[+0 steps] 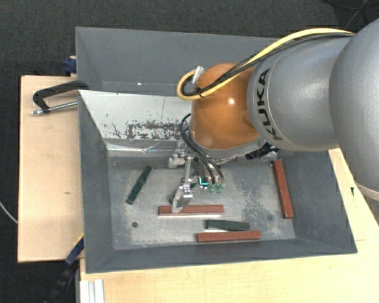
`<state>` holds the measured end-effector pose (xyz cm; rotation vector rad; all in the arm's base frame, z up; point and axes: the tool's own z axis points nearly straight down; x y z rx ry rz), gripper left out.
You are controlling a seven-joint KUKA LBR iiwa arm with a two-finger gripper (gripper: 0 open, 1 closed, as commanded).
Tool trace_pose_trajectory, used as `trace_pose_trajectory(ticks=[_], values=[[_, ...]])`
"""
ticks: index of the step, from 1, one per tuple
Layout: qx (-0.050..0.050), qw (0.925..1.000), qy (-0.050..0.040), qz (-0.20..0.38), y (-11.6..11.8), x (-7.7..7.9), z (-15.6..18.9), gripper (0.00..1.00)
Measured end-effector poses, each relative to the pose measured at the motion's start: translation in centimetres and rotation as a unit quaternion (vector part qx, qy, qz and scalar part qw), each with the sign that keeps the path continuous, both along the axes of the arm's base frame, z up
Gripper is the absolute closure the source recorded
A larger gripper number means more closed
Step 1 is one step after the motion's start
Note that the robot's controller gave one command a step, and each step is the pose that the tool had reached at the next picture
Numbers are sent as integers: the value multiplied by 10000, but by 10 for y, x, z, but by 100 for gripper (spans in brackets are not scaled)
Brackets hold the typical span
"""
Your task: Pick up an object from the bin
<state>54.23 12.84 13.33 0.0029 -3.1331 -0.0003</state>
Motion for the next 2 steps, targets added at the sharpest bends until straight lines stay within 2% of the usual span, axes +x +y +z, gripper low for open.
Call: trace_pose_trajectory(ticks=[1,2], values=[[5,10000,-34,-11,-1,1,4,0],[7,9985,-53,548,-43,-13,-47,0]])
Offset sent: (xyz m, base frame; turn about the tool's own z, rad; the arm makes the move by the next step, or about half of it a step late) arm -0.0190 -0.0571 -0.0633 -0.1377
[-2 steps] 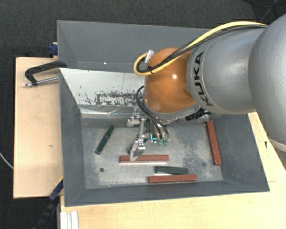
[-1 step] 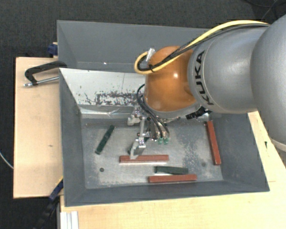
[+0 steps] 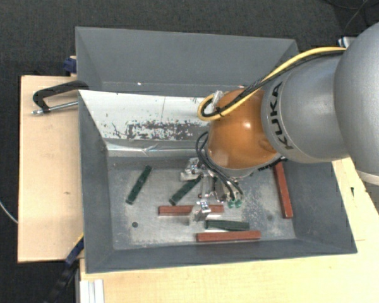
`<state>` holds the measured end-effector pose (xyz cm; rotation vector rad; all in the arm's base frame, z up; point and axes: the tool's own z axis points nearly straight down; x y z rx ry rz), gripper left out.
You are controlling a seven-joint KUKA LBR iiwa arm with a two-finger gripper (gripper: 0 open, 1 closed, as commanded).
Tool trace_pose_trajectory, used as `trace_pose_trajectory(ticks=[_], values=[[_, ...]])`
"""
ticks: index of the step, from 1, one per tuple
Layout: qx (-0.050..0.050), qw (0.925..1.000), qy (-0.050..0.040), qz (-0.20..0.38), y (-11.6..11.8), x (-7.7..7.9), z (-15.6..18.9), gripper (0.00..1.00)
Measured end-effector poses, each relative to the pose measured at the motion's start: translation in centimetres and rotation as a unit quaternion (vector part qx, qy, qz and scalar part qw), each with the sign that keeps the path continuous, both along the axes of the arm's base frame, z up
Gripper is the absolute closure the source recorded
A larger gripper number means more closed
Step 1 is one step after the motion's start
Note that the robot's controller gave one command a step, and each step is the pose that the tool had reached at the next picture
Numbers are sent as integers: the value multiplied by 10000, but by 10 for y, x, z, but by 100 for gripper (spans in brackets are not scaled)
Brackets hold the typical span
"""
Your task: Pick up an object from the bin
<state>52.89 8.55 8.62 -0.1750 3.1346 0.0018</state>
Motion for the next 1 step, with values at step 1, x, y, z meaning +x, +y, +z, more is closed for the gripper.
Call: trace_pose_trajectory(ticks=[1], values=[[4,9999,-4,-133,-6,0,31,0]])
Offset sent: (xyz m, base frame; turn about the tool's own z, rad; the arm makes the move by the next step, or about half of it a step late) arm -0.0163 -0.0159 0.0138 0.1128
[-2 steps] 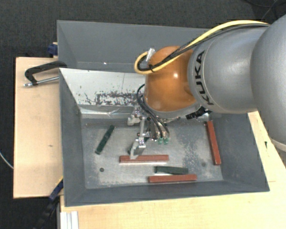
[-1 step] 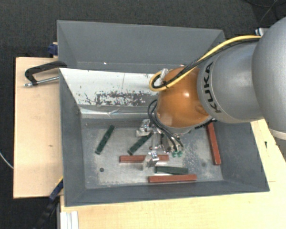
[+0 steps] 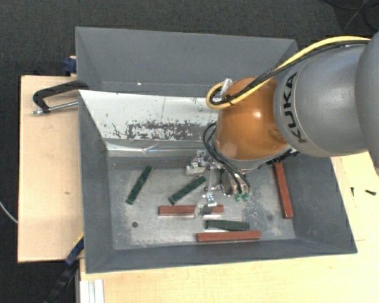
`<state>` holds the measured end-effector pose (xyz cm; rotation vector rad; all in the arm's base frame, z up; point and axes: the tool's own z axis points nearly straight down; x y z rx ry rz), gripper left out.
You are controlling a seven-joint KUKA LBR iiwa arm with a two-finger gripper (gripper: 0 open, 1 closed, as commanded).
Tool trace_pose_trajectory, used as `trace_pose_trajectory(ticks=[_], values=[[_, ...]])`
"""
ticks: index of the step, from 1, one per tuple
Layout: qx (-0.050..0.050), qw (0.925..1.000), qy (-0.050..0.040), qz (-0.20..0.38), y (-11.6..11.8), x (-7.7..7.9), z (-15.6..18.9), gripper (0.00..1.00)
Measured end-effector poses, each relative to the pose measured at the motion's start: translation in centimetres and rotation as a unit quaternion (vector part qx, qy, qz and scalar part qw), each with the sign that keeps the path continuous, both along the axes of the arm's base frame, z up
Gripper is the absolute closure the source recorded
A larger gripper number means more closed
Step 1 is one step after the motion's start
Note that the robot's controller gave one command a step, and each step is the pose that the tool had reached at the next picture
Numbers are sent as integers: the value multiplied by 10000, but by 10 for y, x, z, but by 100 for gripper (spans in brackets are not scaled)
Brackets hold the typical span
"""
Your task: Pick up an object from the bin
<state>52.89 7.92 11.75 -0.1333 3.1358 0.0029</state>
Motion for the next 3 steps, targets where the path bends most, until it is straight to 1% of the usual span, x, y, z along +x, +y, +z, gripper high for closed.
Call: trace_pose_trajectory(ticks=[1,2,3], values=[[1,9999,-12,-170,-3,-4,13,0],[38,9994,-111,-317,-10,-1,-41,0],[14,9980,-1,-634,-13,-15,-41,100]])
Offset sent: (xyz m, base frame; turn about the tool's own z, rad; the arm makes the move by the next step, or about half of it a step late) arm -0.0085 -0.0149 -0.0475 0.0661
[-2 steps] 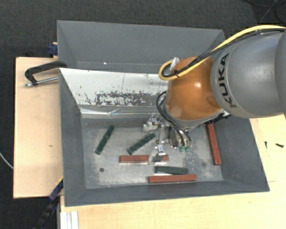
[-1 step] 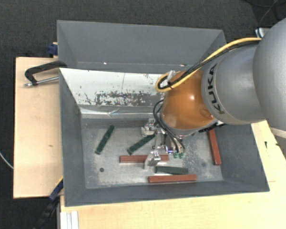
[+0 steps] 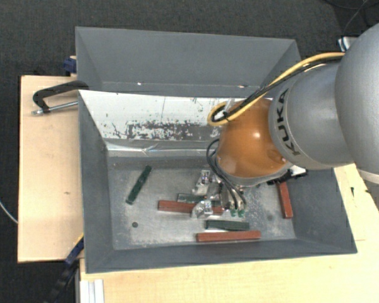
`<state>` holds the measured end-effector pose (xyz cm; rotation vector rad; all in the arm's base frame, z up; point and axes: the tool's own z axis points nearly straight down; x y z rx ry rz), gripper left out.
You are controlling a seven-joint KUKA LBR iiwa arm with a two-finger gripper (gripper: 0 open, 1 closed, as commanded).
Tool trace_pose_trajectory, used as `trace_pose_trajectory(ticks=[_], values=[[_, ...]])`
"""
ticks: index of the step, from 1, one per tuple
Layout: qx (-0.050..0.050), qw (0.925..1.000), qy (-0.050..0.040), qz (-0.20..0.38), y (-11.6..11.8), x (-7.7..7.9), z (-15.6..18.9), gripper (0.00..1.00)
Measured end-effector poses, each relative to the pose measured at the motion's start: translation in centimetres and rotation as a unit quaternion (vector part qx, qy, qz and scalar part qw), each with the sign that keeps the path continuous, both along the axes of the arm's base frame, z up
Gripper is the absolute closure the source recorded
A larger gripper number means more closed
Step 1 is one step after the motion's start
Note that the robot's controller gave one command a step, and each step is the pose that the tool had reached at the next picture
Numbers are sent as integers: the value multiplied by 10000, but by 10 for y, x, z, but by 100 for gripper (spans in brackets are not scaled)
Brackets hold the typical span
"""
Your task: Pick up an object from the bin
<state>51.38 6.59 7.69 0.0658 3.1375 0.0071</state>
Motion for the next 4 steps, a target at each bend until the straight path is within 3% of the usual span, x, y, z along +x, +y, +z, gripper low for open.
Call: trace_pose_trajectory(ticks=[4], values=[[-11,10000,-19,-1,0,0,20,100]])
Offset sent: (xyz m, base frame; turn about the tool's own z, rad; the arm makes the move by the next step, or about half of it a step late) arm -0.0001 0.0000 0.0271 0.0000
